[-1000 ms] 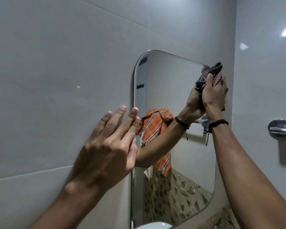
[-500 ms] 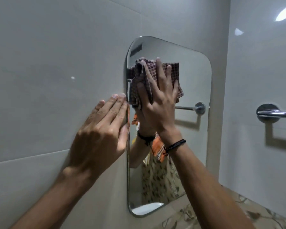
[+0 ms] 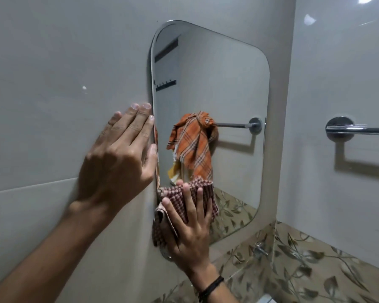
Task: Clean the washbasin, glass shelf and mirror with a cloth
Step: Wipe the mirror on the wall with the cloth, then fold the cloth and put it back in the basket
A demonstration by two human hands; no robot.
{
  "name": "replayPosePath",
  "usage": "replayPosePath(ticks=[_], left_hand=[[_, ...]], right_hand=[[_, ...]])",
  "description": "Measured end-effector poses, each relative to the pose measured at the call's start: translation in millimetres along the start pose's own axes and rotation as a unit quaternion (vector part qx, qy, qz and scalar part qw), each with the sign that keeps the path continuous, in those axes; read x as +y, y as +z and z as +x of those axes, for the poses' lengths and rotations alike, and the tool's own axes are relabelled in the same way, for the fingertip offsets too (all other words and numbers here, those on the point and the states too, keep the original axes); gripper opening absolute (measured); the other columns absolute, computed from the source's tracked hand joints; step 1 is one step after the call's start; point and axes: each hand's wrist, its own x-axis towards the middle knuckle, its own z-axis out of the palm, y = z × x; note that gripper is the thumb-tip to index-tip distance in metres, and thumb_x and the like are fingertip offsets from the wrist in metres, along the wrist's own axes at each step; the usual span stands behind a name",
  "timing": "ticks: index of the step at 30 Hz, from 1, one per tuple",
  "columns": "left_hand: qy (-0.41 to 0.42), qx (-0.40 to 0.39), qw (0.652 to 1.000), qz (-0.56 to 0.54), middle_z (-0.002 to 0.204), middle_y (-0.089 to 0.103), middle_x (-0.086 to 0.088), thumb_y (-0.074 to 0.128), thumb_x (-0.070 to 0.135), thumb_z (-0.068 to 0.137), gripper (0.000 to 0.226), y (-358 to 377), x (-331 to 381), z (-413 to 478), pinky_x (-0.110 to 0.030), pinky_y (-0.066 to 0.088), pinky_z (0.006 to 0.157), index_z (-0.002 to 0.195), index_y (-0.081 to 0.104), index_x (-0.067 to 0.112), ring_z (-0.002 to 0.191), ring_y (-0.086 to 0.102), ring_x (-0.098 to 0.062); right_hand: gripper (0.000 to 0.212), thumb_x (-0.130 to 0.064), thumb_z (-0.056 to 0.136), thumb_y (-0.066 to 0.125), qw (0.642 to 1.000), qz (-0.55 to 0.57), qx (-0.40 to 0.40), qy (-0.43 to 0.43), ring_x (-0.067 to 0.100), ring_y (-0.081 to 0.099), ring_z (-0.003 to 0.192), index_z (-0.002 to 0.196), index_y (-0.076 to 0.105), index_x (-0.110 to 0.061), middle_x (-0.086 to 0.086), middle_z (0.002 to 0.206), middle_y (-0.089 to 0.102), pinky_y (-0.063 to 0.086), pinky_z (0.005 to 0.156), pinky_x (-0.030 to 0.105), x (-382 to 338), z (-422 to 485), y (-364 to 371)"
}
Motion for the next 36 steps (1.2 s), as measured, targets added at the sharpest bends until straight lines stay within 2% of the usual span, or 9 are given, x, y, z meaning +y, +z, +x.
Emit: replayPosePath(ticks=[9,13,15,18,20,23,28,31,36], left_hand=[[0.001,-0.003,1.000,-0.001,0.156,0.043,-0.011,0.052,0.020,0.097,0.050,0,-1,-1,-0.041,0.030,0.122,0.143,0.054,0.000,0.146,0.041,-0.024],[-0.002,-0.017,0.999,-0.031,0.155,0.044,-0.011,0.055,0.019,0.095,0.051,-4,-1,-1,-0.041,0.030,0.123,0.143,0.054,0.000,0.146,0.041,-0.024],[-0.025,-0.030,0.995,-0.093,0.155,0.044,-0.010,0.058,0.017,0.093,0.052,-7,6,-6,-0.040,0.029,0.123,0.143,0.054,0.000,0.146,0.040,-0.023],[-0.068,-0.063,0.972,-0.217,0.154,0.046,-0.008,0.061,0.016,0.092,0.052,-16,33,-26,-0.038,0.030,0.123,0.141,0.055,0.001,0.147,0.039,-0.020],[-0.088,-0.089,0.948,-0.293,0.151,0.050,-0.004,0.062,0.017,0.091,0.050,-25,63,-43,-0.029,0.030,0.122,0.140,0.058,0.004,0.146,0.040,-0.017],[-0.124,-0.142,0.894,-0.405,0.144,0.057,0.003,0.065,0.021,0.091,0.046,-35,112,-70,-0.025,0.030,0.120,0.136,0.063,0.011,0.143,0.042,-0.009],[-0.228,-0.343,0.741,-0.531,0.149,0.049,0.018,0.063,0.039,0.088,0.058,-35,192,-122,-0.028,0.027,0.122,0.144,0.055,0.028,0.143,0.036,0.001],[-0.283,-0.481,0.612,-0.561,0.148,0.044,0.021,0.075,0.034,0.089,0.069,-31,237,-162,-0.026,0.030,0.115,0.151,0.045,0.032,0.139,0.038,-0.001],[-0.412,-0.625,0.263,-0.609,0.126,0.071,0.000,0.079,0.017,0.086,0.052,-36,283,-226,-0.025,0.054,0.087,0.136,0.062,0.016,0.111,0.068,-0.014]], right_hand=[[0.046,-0.034,0.106,0.045,0.999,0.034,-0.040,0.009,0.037,0.028,0.149,0.152,0.039,-0.036,0.003,0.162,0.033,0.037,0.107,0.065,13,-76,-2],[0.063,-0.006,0.095,0.051,0.996,0.053,-0.066,0.027,0.032,0.034,0.147,0.151,0.043,-0.033,0.002,0.159,0.038,0.038,0.110,0.060,26,-83,-23],[0.079,0.013,0.088,0.052,0.982,0.127,-0.070,0.121,0.027,0.032,0.149,0.150,0.042,-0.035,-0.001,0.159,0.037,0.036,0.115,0.053,29,-79,-41],[0.059,0.006,0.098,0.051,0.881,0.307,-0.001,0.360,0.016,0.048,0.138,0.143,0.052,-0.033,-0.011,0.146,0.054,0.044,0.111,0.035,18,-62,-77],[0.026,-0.018,0.100,0.054,0.758,0.374,0.091,0.526,0.014,0.069,0.108,0.122,0.066,-0.025,-0.005,0.119,0.073,0.056,0.089,0.030,19,-52,-98],[0.035,-0.027,0.095,0.053,0.552,0.499,0.130,0.656,0.030,0.067,0.111,0.121,0.068,-0.008,0.016,0.122,0.070,0.050,0.100,0.048,33,-57,-137],[0.048,-0.033,0.104,0.040,0.411,0.602,0.109,0.676,0.037,0.059,0.123,0.135,0.060,-0.003,0.020,0.137,0.059,0.046,0.107,0.053,28,-93,-210],[0.051,-0.034,0.105,0.036,0.410,0.582,0.094,0.696,0.038,0.051,0.133,0.143,0.051,-0.002,0.023,0.146,0.051,0.045,0.108,0.053,21,-122,-246],[0.054,-0.034,0.104,0.039,0.390,0.515,0.034,0.763,0.040,0.045,0.137,0.142,0.049,0.003,0.027,0.152,0.040,0.035,0.115,0.055,10,-164,-290]])
